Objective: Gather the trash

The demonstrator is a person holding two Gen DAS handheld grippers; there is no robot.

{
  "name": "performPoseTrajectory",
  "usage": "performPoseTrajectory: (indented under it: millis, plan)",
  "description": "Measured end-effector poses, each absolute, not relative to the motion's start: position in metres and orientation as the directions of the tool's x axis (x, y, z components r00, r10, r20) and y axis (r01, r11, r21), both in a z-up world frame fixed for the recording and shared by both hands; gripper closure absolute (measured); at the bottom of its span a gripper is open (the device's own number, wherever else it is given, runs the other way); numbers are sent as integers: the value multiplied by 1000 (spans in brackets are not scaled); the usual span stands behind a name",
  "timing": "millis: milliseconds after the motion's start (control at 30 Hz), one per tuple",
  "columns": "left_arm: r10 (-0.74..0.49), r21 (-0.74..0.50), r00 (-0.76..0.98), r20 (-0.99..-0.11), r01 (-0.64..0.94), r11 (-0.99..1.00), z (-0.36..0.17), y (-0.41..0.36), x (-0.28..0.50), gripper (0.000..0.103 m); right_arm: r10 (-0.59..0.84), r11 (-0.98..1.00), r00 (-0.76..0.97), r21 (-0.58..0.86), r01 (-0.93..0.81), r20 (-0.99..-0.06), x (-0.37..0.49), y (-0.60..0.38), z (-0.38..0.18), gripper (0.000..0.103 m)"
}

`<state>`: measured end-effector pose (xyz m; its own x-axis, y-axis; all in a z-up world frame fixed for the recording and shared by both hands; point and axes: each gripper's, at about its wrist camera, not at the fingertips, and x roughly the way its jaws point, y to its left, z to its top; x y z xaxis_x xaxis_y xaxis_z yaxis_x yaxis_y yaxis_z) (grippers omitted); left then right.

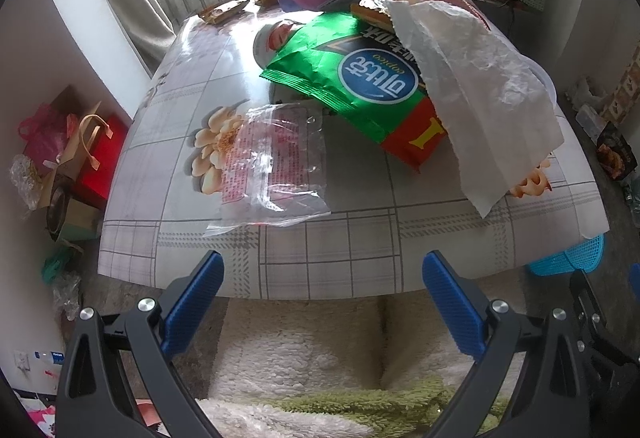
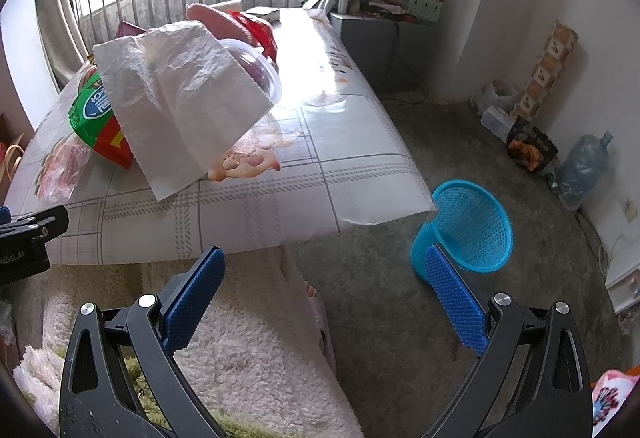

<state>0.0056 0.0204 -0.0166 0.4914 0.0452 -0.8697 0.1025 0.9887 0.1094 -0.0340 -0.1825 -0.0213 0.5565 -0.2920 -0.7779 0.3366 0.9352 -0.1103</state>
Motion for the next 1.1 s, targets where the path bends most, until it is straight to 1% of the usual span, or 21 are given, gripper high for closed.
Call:
performPoseTrajectory:
  millis: [200,600,1100]
  plan:
    - [47,102,495,-868,84,991,-16,29,11,6,-297,942,544,-148,301,-785,-18,-176,-19,7]
    - [39,76,506,-861,52,996,-2,47,36,6,-289,953,547,-178,247,-786,8,-163,-11,7]
    - [16,43,496,-868,44,998,8,56,77,6,-261,962,538,-173,209,-801,58,-155,-4,7]
